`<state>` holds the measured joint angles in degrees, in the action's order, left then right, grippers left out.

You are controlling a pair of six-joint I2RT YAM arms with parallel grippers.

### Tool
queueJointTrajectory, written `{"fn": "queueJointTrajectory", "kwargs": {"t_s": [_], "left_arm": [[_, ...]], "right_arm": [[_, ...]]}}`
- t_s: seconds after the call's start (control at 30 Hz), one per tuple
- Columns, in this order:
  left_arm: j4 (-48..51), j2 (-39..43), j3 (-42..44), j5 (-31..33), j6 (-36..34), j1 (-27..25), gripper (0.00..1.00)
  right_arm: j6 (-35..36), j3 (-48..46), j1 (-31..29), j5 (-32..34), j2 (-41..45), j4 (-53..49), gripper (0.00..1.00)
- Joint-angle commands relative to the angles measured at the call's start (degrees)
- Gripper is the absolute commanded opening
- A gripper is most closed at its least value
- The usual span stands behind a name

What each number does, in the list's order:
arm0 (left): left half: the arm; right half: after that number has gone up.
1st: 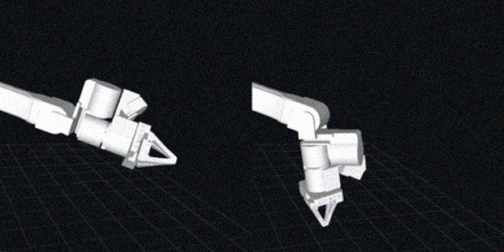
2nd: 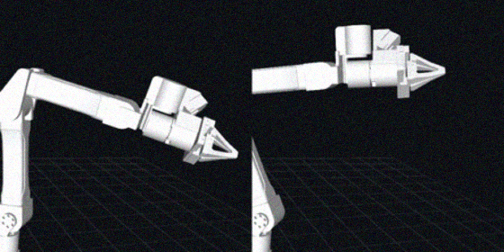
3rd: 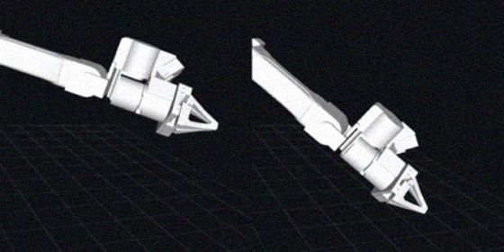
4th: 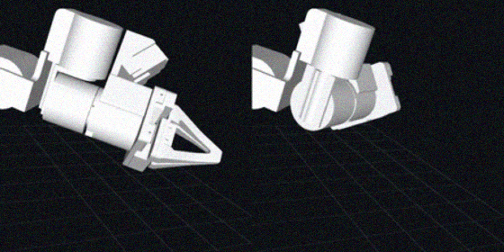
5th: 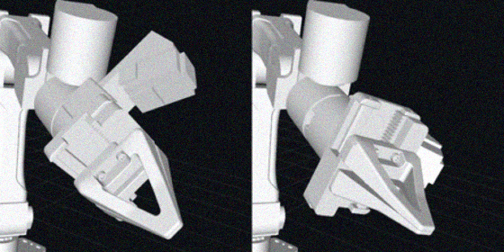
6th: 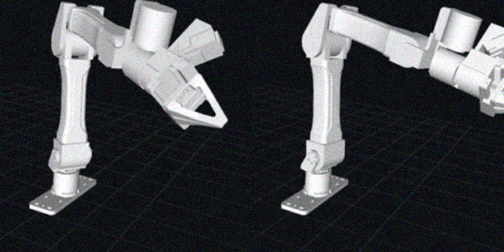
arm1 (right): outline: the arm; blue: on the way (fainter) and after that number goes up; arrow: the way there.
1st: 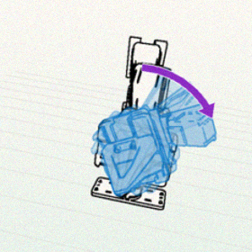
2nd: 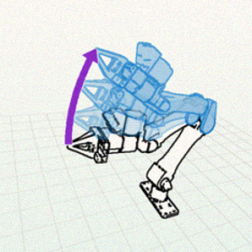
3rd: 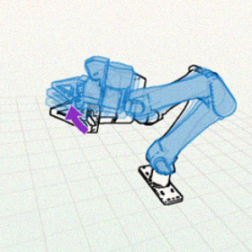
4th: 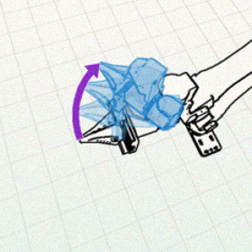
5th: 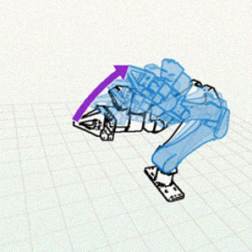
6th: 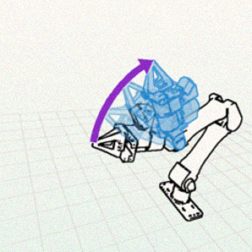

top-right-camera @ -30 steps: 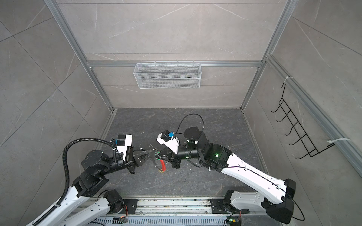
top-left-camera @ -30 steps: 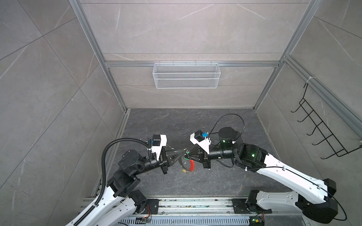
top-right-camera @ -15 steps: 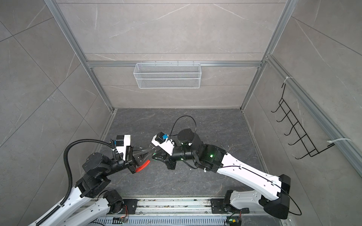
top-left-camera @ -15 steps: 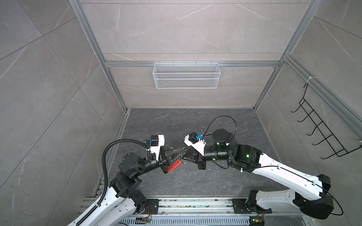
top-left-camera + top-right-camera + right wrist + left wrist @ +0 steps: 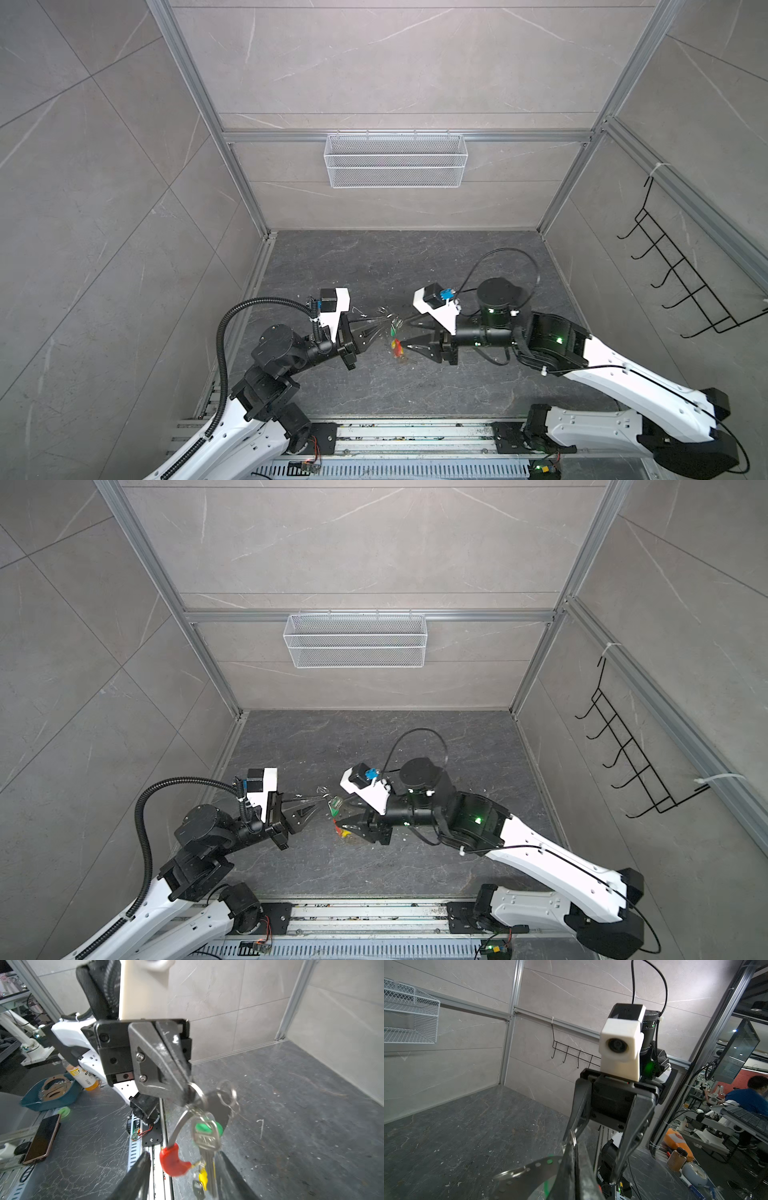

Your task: Remove the keys from the keyring

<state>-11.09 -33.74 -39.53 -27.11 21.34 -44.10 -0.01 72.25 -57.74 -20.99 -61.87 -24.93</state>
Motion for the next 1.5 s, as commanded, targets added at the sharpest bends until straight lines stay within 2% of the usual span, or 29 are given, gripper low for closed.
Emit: {"fn": "queueJointTrajectory", "kwargs": {"t_s": [0.0, 0.13, 0.3, 0.63, 0.77, 0.83, 1.03, 1.2, 1.27, 1.3, 1.4, 1.47], "left_arm": [[-1.71, -0.09, -2.53, -0.84, -1.60, 0.04, 0.00], [-2.78, -0.80, -2.53, -1.55, -1.17, 0.10, 0.00], [-3.31, -0.53, -2.29, -1.08, -1.05, 0.08, 0.00], [-3.15, 0.09, -2.04, -0.57, -1.40, 0.14, 0.00], [-3.41, 0.34, -1.96, -0.66, -1.39, 0.07, 0.00], [-3.50, 0.27, -1.96, -1.06, -1.35, 0.14, 0.00], [-3.50, -0.34, -2.38, -1.23, -1.26, 0.07, 0.00], [-3.28, -1.22, -2.81, -1.45, -0.35, 0.13, 0.00], [-1.62, -1.33, -3.46, -1.30, -0.11, 0.13, 0.00], [-0.02, -1.32, -4.15, -1.11, -0.11, 0.10, 0.02], [7.10, -1.48, -6.79, -0.59, -0.62, 0.09, 0.24], [13.72, -2.33, -9.54, -0.40, -1.47, 0.12, 0.27]], "right_arm": [[-4.33, -1.60, 5.04, -7.15, 1.86, 4.78, 0.55], [-9.73, -1.50, 7.97, -16.62, -1.13, 12.52, 0.56], [-12.74, -0.43, 8.35, -22.57, -4.85, 15.86, 0.53], [-14.43, -1.70, 8.41, -25.22, -6.56, 17.31, 0.29], [-13.96, -1.97, 8.34, -24.57, -6.95, 16.25, 0.35], [-13.88, -2.18, 8.35, -24.66, -7.19, 16.14, 0.35], [-14.48, -2.81, 8.35, -25.44, -7.46, 17.07, 0.20], [-13.98, -2.57, 8.34, -24.82, -7.05, 16.12, 0.00], [-13.00, -1.89, 8.36, -23.82, -6.85, 13.79, 0.00], [-12.07, -1.27, 8.34, -22.91, -6.78, 11.67, 0.00], [-8.72, 0.83, 8.43, -19.20, -6.51, 3.17, 0.00], [-6.27, 2.59, 8.44, -16.69, -6.44, -2.93, 0.00]]}}
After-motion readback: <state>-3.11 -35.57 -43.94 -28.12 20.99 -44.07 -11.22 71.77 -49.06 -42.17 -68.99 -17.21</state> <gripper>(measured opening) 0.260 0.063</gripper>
